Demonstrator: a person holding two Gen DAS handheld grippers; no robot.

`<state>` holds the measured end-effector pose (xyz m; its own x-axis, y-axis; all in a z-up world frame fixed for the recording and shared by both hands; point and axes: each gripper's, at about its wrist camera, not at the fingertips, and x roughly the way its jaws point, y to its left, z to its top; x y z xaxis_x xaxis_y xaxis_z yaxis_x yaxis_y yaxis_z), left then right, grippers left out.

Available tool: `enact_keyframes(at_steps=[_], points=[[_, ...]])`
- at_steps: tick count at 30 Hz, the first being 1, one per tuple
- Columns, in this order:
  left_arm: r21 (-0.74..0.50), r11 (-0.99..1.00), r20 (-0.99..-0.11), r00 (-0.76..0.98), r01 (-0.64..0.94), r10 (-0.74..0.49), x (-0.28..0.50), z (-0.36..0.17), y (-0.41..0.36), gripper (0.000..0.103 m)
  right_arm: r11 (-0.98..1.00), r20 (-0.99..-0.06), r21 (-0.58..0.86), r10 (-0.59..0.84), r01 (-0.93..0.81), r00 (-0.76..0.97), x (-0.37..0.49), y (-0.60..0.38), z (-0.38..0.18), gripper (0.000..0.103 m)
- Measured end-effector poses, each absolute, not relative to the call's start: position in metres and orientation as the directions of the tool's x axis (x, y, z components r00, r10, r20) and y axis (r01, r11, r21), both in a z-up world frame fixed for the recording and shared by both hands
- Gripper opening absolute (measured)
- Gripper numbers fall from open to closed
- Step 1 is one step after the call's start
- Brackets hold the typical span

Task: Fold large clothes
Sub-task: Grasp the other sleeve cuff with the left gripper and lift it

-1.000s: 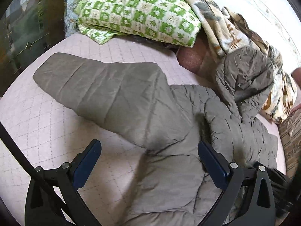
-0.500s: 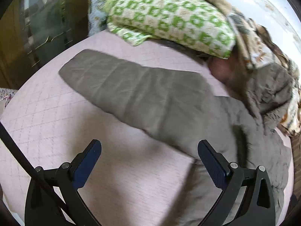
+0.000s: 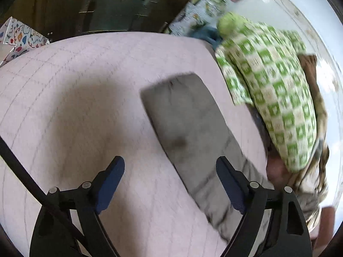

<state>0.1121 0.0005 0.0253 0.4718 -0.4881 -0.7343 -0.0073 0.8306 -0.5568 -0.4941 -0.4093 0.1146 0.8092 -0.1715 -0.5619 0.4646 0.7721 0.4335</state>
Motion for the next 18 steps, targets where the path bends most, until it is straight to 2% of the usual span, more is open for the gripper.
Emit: enact_keyframes(at_steps=[6, 14, 15, 16, 17, 18], points=[[-0.589, 0.808, -0.713, 0.493, -0.037, -0.497, 0.153, 0.013, 0.007, 0.078, 0.770, -0.577, 0.437, -0.156, 0.464, 0.802, -0.481, -0.408, 0.105, 0.074], [-0.667, 0.745, -0.617, 0.550, 0.013, -0.562, 0.176, 0.001, -0.006, 0.077, 0.753, -0.581, 0.443, -0.172, 0.486, 0.795, -0.476, -0.416, 0.099, 0.074], [-0.654, 0.756, -0.617, 0.562, 0.024, -0.551, 0.175, 0.002, -0.010, 0.061, 0.752, -0.580, 0.446, -0.170, 0.486, 0.796, -0.475, -0.417, 0.099, 0.074], [-0.627, 0.778, -0.635, 0.566, 0.019, -0.526, 0.176, 0.000, -0.015, 0.031, 0.752, -0.582, 0.449, -0.165, 0.484, 0.796, -0.474, -0.417, 0.098, 0.074], [-0.631, 0.775, -0.638, 0.554, 0.022, -0.535, 0.179, -0.004, -0.018, 0.024, 0.751, -0.583, 0.447, -0.168, 0.487, 0.795, -0.473, -0.418, 0.098, 0.074], [-0.651, 0.759, -0.625, 0.548, 0.027, -0.555, 0.180, -0.008, -0.019, 0.022, 0.749, -0.582, 0.446, -0.173, 0.490, 0.795, -0.473, -0.418, 0.097, 0.074]])
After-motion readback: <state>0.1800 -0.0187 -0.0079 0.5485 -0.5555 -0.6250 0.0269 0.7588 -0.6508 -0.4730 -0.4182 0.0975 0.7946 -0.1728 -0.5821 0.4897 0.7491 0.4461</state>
